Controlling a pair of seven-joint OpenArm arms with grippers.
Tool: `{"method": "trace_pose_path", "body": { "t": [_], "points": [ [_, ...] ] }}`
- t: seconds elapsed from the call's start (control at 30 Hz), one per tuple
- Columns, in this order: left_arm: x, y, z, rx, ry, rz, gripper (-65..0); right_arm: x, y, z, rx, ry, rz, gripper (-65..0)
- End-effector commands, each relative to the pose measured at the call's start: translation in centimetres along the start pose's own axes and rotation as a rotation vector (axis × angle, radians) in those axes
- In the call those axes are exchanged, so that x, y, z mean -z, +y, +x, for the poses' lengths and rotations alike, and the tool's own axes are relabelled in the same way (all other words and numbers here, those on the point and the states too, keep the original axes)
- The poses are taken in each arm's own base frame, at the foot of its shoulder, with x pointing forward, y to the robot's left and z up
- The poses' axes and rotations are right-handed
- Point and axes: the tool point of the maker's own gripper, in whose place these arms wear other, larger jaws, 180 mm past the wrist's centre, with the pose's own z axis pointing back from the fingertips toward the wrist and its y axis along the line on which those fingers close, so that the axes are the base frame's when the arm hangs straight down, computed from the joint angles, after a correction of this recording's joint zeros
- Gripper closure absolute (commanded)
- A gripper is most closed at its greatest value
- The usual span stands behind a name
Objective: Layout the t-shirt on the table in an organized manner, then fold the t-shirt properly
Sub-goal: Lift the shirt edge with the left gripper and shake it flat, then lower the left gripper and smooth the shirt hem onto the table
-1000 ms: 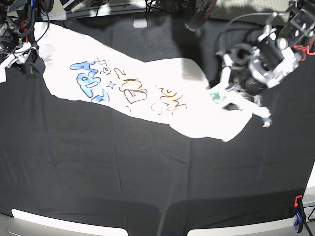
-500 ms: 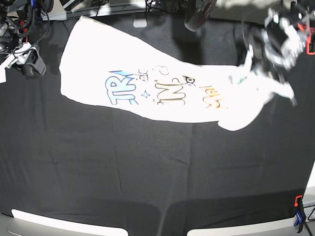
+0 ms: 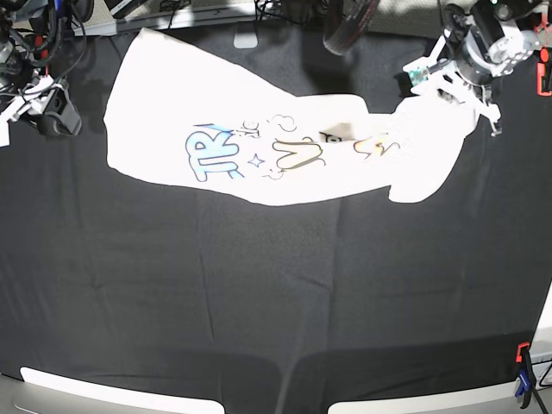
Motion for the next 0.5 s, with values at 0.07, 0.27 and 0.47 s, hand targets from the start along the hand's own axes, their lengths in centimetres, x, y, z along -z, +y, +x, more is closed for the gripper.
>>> {"method": "trace_pose_path", "body": {
  "t": [0.07,0.27,0.47],
  "points": [
    [-0.5,2.9,-0.6,-0.020,0.035,0.147,-15.0,-0.4,0.2,1.4,-0.028,-0.039,0.009,-27.8],
    [-1.8,7.4,-1.0,-0.122,0.037,0.411,-38.7,-0.4,0.2,1.3,-0.027,-0.036,0.009,-27.8],
    [-9.2,16.2,0.5,-0.241,-0.157,1.040,-38.7,-0.4,0.2,1.3,-0.027,-0.036,0.009,-27.8]
  ]
}}
